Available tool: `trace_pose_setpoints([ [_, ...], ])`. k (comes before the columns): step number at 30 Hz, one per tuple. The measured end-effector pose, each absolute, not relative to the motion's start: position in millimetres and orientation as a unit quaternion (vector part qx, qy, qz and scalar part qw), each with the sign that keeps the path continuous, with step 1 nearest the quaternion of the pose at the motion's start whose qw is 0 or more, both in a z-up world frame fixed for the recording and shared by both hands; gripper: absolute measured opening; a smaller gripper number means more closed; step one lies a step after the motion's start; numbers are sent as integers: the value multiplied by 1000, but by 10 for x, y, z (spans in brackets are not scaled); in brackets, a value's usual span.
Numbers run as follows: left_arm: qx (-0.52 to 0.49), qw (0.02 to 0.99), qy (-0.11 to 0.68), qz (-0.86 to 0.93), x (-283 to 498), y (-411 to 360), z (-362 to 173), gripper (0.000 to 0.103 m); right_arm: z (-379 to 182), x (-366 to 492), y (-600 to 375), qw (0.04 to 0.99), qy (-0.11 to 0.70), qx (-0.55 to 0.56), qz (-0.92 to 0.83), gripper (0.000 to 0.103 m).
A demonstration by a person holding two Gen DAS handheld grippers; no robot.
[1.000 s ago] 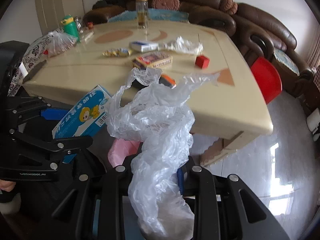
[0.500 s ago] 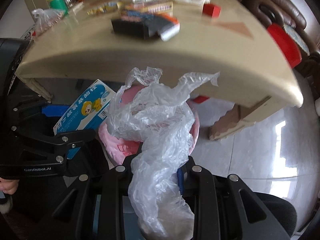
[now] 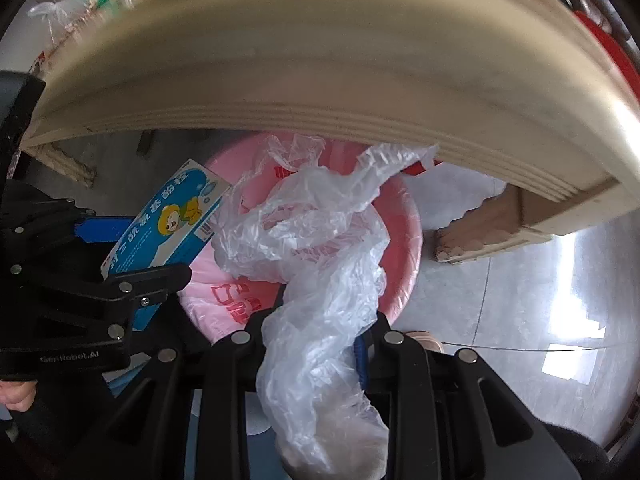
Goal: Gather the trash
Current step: 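Open both tools to drop the box and bag into the pink bin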
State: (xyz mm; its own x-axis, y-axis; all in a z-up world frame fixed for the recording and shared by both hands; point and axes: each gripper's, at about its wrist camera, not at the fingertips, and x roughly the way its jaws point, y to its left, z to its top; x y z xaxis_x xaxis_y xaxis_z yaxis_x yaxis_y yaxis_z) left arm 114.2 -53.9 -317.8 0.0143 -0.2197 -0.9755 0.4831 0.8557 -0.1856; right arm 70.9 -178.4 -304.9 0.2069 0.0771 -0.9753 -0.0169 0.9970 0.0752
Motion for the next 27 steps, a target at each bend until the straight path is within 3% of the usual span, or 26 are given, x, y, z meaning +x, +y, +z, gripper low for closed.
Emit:
trace_pose_setpoints([
  [18,113,682,688,-221,1323,-686,-3607,62,-3630,1044,-1882,744,665,36,52,29],
  [19,118,685,684,-220,1316,-706,-3586,62,-3615,1048,-1878,746,663,36,54,35],
  [21,127,687,682,-215,1313,-720,-3535,73,-3592,1046,-1891,750,658,36,53,41],
  [23,131,687,682,-212,1299,-725,-3509,73,-3593,1041,-1932,753,656,29,44,51],
  [27,136,687,683,-208,1273,-755,-3472,77,-3612,1034,-1983,751,658,42,42,53],
])
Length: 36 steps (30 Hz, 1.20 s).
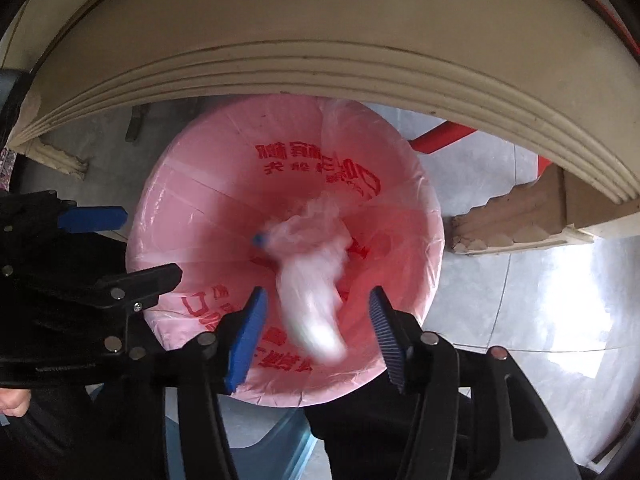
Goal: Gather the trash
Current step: 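Open both tools to drop the box and bag into the pink bin, then raise both open tools back over the table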
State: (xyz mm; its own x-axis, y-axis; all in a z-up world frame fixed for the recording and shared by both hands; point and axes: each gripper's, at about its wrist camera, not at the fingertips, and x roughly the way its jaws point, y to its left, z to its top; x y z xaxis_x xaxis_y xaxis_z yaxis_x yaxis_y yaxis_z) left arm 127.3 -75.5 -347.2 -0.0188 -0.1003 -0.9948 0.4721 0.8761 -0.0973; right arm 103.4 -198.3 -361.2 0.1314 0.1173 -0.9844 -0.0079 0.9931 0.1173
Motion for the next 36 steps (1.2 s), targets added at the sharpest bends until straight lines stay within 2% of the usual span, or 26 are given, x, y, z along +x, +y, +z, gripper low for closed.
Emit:
trace_pose_setpoints([
  [19,180,710,651,-197,1181,-641,-3419,80,-3514,972,-1959,759,649,45,34,53],
  [32,202,754,595,-191,915,-517,-2694,81,-2794,679,-1852,801,595,56,39,53],
  [33,199,758,591,-192,892,-496,-2598,81,-2734,655,-1847,804,591,56,40,54],
  [34,196,760,589,-192,882,-475,-2530,81,-2635,619,-1831,809,584,54,40,63],
  [36,191,767,581,-195,848,-423,-2345,82,-2489,565,-1798,818,571,50,41,65],
])
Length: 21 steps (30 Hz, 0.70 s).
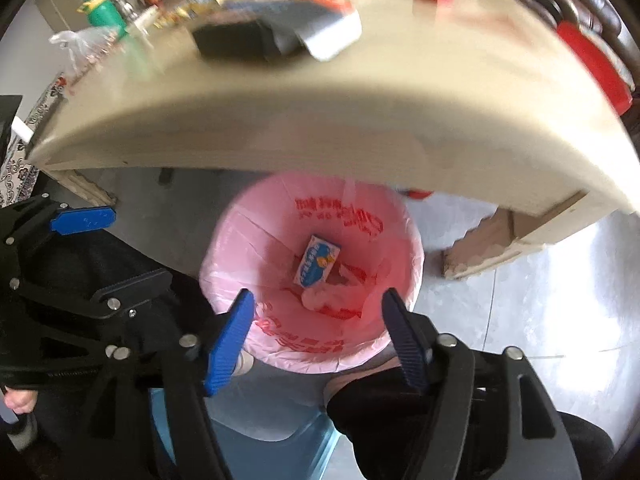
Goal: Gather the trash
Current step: 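Raise both open tools back over the table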
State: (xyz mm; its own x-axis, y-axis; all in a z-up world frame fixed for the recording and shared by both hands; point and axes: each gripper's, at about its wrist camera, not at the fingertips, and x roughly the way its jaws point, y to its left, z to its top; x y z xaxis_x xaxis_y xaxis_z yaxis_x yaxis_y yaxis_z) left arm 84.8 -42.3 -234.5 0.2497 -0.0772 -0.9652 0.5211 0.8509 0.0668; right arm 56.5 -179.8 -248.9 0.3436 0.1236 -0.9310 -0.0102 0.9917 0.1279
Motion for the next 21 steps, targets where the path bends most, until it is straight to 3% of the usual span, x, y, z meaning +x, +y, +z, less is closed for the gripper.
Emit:
trace_pose_setpoints([
  [7,194,788,546,-208,773,-285,-1702,86,-1800,436,-1703,848,524,38,62,66],
  [10,197,804,524,-204,778,-202,-1347,87,-1471,393,-1696,862,500,36,72,80],
  [21,157,841,477,-203,1106,126,-168,91,-446,452,-1854,900,426,16,90,81],
])
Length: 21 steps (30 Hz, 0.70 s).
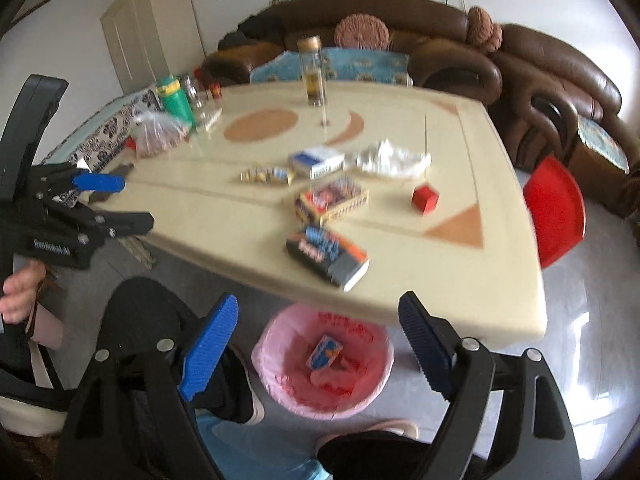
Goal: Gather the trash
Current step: 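Raise both open tools back over the table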
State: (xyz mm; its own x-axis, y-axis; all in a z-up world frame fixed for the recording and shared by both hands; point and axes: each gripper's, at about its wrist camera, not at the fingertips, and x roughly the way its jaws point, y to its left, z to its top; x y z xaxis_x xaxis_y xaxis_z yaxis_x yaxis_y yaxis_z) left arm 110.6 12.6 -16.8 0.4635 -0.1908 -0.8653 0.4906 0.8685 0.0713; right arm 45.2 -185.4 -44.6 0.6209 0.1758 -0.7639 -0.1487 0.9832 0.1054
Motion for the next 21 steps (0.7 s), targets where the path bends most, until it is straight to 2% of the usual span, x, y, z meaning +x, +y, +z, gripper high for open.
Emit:
trace_pose_setpoints([
  [5,190,841,457,-218,1289,96,150,92,-145,582,-1946,906,412,8,94,81],
  [11,220,831,454,-235,1428,40,267,92,61,750,-2071,910,404,9,96,81],
  [21,279,811,434,-277,1524,-150,172,92,151,1006,-2187,911,402,6,89,81],
])
